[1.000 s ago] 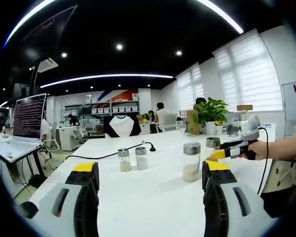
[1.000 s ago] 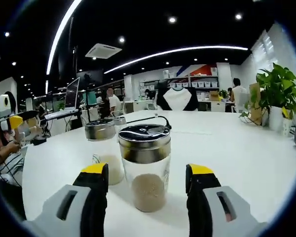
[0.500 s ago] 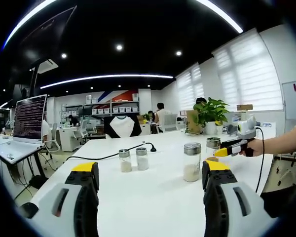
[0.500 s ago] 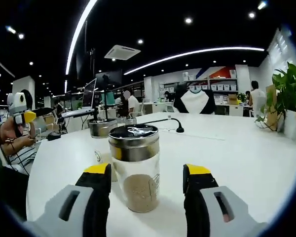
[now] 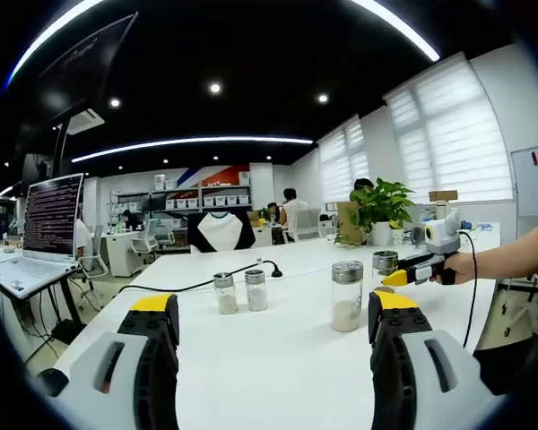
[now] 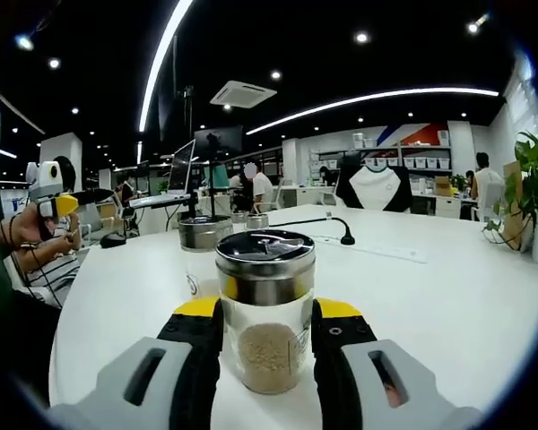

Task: Rotate the seasoning bottle until the label or dispensing opening points toward the visible target arrow and the bottle remains upright within the marked orientation range

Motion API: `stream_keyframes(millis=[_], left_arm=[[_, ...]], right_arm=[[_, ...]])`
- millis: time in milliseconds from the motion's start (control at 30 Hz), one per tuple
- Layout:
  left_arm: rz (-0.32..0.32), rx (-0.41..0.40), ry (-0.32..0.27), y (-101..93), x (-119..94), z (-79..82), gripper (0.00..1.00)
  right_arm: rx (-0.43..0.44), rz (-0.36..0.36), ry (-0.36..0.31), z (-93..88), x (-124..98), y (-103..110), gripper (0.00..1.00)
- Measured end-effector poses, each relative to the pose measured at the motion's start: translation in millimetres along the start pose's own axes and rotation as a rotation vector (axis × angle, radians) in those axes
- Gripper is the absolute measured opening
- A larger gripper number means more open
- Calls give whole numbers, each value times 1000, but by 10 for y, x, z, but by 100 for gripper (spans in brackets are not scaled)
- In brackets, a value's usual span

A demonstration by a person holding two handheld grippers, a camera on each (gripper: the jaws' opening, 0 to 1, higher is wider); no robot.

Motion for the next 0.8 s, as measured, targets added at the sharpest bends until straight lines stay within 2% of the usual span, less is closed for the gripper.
stream_keyframes(millis=[200,800], left_arm=[[0,1,0,-8,1,3,92],[0,-5,0,-10,-6,-9,92]], right_arm=[[-27,-25,2,-9,-1,13,37],[-9,-61,-10,-10,4,13,37]])
Point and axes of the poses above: the point that each gripper's makers call its tool centre point, and the gripper's own axes: x roughly forward along the fingers, y roughly to its left, z roughly out of its top, the point moved 8 cm from there along -x, roughly backward along the fingers, and after that the axes turned 11 degrees about x, right-handed, at the moved point
